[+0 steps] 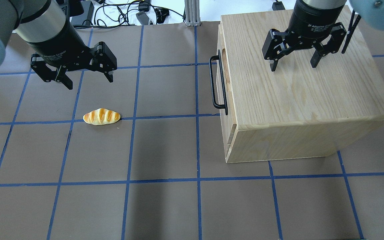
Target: Open upper drawer
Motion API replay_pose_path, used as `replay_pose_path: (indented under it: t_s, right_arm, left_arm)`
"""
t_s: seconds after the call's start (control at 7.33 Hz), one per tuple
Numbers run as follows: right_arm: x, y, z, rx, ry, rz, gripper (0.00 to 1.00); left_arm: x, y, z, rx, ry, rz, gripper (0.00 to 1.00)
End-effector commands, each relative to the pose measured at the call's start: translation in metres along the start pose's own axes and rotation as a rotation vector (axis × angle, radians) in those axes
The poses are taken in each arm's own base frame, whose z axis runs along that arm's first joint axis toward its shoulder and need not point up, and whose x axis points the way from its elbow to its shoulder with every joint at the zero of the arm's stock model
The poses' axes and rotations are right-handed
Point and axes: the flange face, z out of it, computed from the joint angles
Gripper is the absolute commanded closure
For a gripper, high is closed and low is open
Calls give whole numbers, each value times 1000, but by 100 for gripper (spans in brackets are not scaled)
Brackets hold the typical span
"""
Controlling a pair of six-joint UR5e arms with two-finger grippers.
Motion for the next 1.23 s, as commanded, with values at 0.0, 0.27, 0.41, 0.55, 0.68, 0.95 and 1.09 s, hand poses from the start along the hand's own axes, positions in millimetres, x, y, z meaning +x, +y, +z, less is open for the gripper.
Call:
replay_pose_path:
  t_s: [0.0, 0.27, 0.41, 0.55, 0.68, 0.95, 1.09]
  right_arm:
    - [0, 0, 0, 0, 0, 0, 0]
    - [0, 0, 0, 0, 0, 0, 0]
    - [0, 0, 0, 0, 0, 0, 0]
    - [0, 0, 0, 0, 0, 0, 0]
    - [0, 0, 0, 0, 0, 0, 0]
    - [0, 0, 0, 0, 0, 0, 0]
    - [0, 0, 0, 0, 0, 0, 0]
  left_arm:
    - [0, 0, 0, 0, 1, 0, 0]
    - [1, 0, 1, -3, 0, 2, 0]
    - [4, -6, 9, -13, 6, 5, 0]
    - [12, -9, 15, -20, 19, 18, 0]
    - [42, -10, 29, -32, 52, 77, 0]
    - [114, -17, 68, -4, 83, 224, 0]
    - [155, -8, 80, 6, 156, 273, 0]
